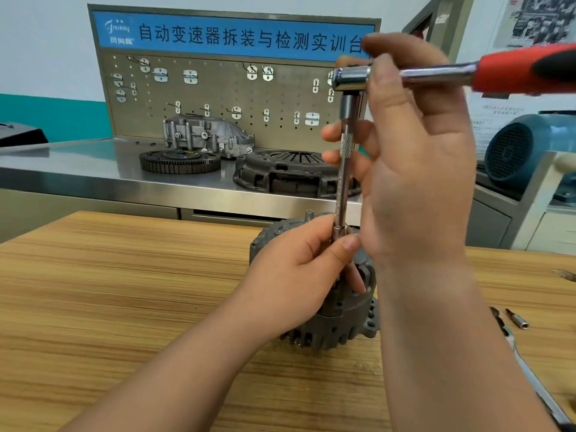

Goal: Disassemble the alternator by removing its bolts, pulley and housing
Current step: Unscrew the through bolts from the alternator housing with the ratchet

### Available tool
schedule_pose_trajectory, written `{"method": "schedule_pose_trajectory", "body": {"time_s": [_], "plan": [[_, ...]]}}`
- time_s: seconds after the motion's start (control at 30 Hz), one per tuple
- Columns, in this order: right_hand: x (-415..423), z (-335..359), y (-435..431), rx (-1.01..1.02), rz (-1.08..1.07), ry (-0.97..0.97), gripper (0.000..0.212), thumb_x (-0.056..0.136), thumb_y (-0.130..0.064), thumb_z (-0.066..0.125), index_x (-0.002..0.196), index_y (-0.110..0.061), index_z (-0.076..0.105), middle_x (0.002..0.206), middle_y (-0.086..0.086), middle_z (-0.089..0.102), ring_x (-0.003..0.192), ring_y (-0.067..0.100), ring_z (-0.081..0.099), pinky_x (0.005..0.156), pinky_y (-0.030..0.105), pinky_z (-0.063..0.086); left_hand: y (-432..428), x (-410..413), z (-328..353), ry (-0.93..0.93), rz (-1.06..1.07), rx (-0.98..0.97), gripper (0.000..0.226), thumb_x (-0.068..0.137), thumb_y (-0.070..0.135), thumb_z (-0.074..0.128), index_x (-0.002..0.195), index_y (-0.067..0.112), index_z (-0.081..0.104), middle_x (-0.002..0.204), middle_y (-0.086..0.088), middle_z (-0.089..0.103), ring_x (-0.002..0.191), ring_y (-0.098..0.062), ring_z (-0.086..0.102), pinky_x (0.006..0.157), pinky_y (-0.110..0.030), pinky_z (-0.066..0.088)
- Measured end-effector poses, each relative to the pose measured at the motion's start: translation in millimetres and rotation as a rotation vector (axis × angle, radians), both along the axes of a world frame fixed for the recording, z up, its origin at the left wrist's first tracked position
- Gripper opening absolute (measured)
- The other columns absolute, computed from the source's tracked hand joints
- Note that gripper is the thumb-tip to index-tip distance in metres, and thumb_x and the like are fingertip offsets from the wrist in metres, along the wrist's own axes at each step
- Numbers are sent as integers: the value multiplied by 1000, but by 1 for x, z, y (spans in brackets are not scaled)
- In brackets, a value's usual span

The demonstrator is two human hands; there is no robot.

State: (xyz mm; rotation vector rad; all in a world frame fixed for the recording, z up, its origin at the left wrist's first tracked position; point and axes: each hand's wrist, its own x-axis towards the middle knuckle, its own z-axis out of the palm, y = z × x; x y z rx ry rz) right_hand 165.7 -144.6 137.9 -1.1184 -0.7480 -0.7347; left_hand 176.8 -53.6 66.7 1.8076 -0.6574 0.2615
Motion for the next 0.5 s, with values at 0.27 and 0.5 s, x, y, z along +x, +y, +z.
{"method": "schedule_pose_trajectory", "body": {"time_s": [0.27, 0.5], "plan": [[-2, -2, 7, 59, 49, 70, 18, 102, -19, 44, 111, -22, 59, 108, 2, 61, 67, 14, 61, 55, 25, 49, 1, 1, -1, -18, -4, 7, 27, 89, 46, 43, 92, 28, 63, 80, 12, 71, 81, -35, 62, 76, -56, 51], [1, 2, 0, 186, 339, 237, 23, 104, -30, 35, 113, -20, 52, 99, 2, 71, 59, 13, 60, 53, 24, 47, 3, 0, -1, -73, -14, 33, 25, 92, 46, 41, 100, 33, 60, 77, 17, 69, 72, -9, 59, 77, -46, 53]]}}
